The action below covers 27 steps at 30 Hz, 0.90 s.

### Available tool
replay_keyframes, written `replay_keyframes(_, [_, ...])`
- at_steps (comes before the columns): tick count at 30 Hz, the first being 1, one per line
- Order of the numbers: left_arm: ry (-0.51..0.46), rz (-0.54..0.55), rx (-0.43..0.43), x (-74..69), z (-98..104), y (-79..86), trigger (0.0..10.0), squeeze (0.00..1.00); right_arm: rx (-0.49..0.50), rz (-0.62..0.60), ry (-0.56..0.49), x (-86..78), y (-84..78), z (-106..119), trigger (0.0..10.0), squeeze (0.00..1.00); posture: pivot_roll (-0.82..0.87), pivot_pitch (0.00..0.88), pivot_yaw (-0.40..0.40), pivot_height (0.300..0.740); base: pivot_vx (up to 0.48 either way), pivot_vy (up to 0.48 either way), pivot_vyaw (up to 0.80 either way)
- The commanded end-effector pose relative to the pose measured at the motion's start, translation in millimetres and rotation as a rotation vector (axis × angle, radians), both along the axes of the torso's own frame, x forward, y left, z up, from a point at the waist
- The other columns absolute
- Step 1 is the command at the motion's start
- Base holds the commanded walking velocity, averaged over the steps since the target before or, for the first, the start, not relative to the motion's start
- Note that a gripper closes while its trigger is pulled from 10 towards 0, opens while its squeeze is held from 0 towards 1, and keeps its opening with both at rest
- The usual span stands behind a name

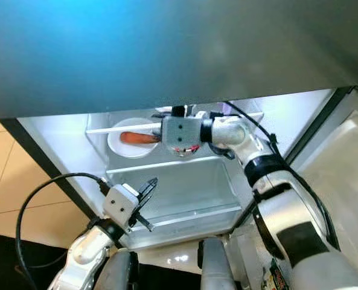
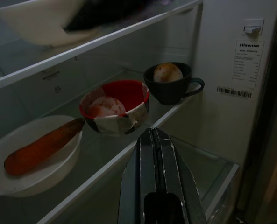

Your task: Restocking fridge

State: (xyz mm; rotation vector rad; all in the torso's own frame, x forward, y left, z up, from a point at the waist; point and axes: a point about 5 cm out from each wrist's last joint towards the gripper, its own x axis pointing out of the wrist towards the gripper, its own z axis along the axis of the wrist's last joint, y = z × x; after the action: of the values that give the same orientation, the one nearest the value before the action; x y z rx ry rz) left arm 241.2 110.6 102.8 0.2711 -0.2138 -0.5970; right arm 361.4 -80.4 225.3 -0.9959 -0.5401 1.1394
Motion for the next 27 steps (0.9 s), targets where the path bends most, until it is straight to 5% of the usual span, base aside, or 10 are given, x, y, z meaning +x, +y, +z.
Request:
replay_keyframes(1, [0.014,-0.01,0.009,-2.7,-2.3,0.2,10.0,0.0,0.004,0.029,-0.001,-5.1,-1.3,-2.2,10.0,0.0,-0.11,0.175,-0.074,0.627,0.0,0.0,0.0])
replay_keyframes(9, [0.019,0.006,-0.041,-5.8,-1.9,1.3,10.0,0.0,0.061,0.046,0.053,-22.7,-10.3,-15.9,10.0,0.0,-0.11,0.168,-0.071,0.627,0.0,0.0,0.0])
replay_keyframes(12, [0.005,0.02,-0.085,-7.6,1.2,0.9,10.0,0.0,0.047,-0.003,0.137,-36.0,-22.3,-43.8,10.0,0.0,-0.12,0.159,-0.067,0.627,0.0,0.0,0.0])
replay_keyframes(27, [0.011,0.0,-0.087,-12.7,-1.2,-4.2,10.0,0.0,-0.045,-0.299,0.363,-47.9,-55.5,-125.4,10.0,0.0,-0.12,0.148,-0.064,0.627,0.0,0.0,0.0])
